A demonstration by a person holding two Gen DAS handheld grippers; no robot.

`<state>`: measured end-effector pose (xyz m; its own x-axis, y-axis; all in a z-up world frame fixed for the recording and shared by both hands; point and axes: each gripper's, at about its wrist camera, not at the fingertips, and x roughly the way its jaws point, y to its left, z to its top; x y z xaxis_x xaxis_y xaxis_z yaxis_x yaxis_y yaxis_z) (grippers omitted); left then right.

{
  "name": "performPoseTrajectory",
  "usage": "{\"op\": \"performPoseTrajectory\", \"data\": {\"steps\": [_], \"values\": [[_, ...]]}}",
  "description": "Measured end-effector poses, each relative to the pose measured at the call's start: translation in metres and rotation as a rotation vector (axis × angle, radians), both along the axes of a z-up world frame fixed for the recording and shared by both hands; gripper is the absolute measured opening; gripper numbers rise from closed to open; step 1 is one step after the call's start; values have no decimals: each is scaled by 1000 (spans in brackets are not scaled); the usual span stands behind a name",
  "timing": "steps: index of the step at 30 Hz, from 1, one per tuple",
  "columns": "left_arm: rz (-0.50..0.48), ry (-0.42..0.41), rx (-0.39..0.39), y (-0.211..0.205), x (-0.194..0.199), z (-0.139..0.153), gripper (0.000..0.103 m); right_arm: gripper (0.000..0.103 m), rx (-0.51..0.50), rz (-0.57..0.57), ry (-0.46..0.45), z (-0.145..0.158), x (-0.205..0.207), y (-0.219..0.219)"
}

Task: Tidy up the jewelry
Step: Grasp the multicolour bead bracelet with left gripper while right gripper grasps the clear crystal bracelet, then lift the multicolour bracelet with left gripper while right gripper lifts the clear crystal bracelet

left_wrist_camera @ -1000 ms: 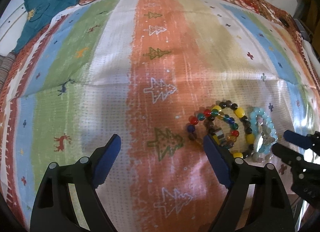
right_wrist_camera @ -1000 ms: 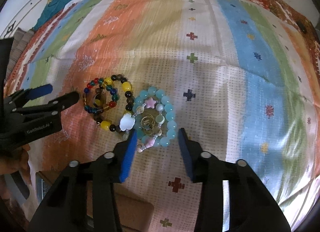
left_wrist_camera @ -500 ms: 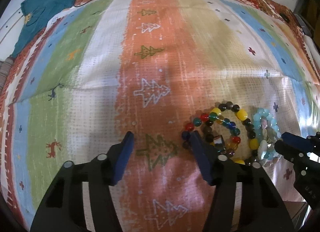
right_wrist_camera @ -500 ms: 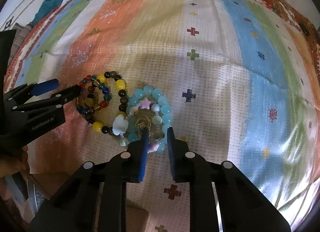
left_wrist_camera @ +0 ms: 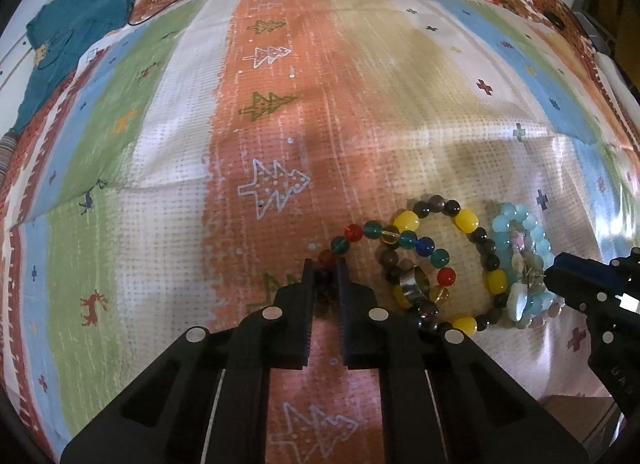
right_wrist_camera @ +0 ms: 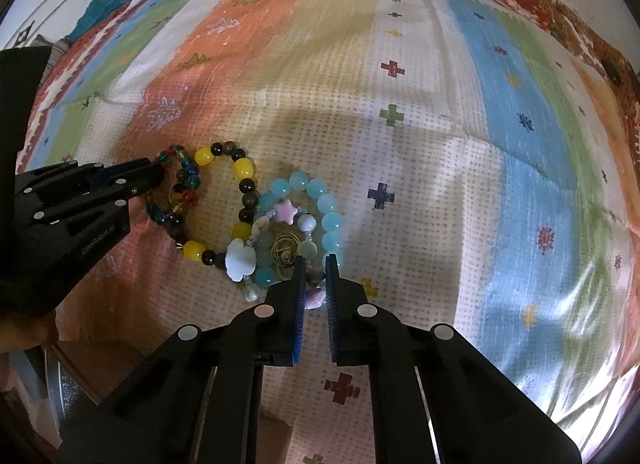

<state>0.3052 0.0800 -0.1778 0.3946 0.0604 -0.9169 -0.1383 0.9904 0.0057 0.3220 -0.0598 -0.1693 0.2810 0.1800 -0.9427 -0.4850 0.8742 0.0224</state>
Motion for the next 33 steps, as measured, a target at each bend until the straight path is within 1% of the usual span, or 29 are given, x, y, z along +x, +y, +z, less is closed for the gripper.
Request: {"op": "performPoseTrajectory", "data": {"steps": [3,14,22,30,33], "values": [[1,3,-6,-1,1,3,9,10,11,2,-9,5,-1,0],[7,-38,-21,-7,-3,31,9,10,42,0,-47,26,-6,-4],[13,-44,-20,-6,-8,40,9,10,52,-7,-82,38,-8,-8],[11,-71,-34,-7,-13,58,9,10,61,0,-120,52,-12,-8],[6,-93,-20,-10,-17,64,9,10,58,5,-141,58,-15,-8]]}}
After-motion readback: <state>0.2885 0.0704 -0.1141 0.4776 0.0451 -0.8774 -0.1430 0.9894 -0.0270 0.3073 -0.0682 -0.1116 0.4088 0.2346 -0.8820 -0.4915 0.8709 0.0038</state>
